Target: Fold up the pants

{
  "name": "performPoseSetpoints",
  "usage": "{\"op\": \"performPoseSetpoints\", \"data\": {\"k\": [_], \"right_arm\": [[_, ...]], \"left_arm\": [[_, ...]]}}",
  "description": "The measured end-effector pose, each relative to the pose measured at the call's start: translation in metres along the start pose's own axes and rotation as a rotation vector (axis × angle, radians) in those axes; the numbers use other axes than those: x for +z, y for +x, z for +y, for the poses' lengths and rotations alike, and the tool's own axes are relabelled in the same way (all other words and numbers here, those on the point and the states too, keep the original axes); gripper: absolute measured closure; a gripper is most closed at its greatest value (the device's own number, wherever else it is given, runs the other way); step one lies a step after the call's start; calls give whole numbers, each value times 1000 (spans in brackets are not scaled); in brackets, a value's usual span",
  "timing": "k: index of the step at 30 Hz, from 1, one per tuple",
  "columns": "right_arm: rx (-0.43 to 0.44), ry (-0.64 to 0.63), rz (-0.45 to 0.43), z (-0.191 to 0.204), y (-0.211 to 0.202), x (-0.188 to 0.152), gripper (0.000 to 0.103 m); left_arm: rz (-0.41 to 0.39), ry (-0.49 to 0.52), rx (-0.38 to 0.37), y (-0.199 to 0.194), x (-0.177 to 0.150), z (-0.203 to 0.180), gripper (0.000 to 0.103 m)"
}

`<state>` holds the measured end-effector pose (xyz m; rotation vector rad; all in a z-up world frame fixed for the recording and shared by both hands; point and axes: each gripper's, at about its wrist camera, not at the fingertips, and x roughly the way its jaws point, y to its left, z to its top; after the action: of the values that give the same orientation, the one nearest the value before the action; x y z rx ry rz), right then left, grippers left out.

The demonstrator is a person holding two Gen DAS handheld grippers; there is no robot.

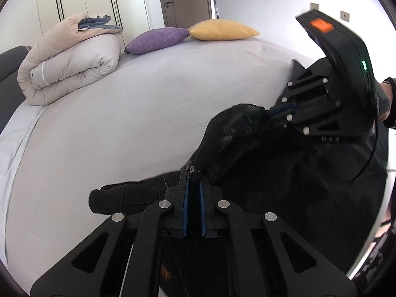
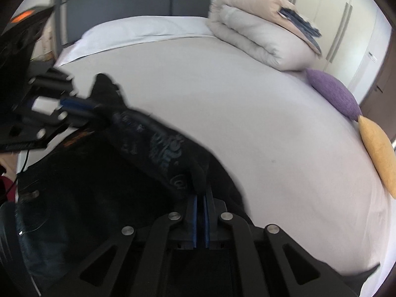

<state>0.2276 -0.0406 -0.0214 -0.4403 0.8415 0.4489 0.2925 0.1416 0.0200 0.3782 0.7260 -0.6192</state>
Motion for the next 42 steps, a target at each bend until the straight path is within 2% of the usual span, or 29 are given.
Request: {"op": "performPoseSetpoints", "data": {"k": [3, 5, 6, 9, 11, 14, 25, 32, 36, 42], "right_arm": [[-67, -127, 16, 34, -7, -16, 98], [-153, -270, 26, 62, -15, -34, 98], [-220, -383, 32, 82, -18, -46, 98], [-336, -622, 53, 122, -23, -79, 98], [-376, -733, 66, 143, -28, -99, 98], [-411, -829, 79, 166, -38, -123, 99], [-422, -925, 101, 230, -65, -167, 99], [-429, -899, 104, 242, -73, -161, 98], [-432, -875, 108, 238, -74, -154, 98], [-426, -847, 120, 241, -71, -153, 98]], "left_arm": [[17, 43, 7, -20, -19, -19, 97], [37, 77, 2, -28, -35, -33, 97], [51, 93, 3, -29, -42, -40, 97], [111, 148, -9, -26, -70, -65, 97], [138, 167, -28, -27, -87, -79, 97], [151, 180, -47, -34, -103, -94, 97], [192, 228, -125, -57, -142, -126, 97], [200, 246, -170, -66, -142, -131, 97], [207, 252, -179, -76, -156, -146, 97], [213, 243, -185, -75, -159, -141, 97]]}}
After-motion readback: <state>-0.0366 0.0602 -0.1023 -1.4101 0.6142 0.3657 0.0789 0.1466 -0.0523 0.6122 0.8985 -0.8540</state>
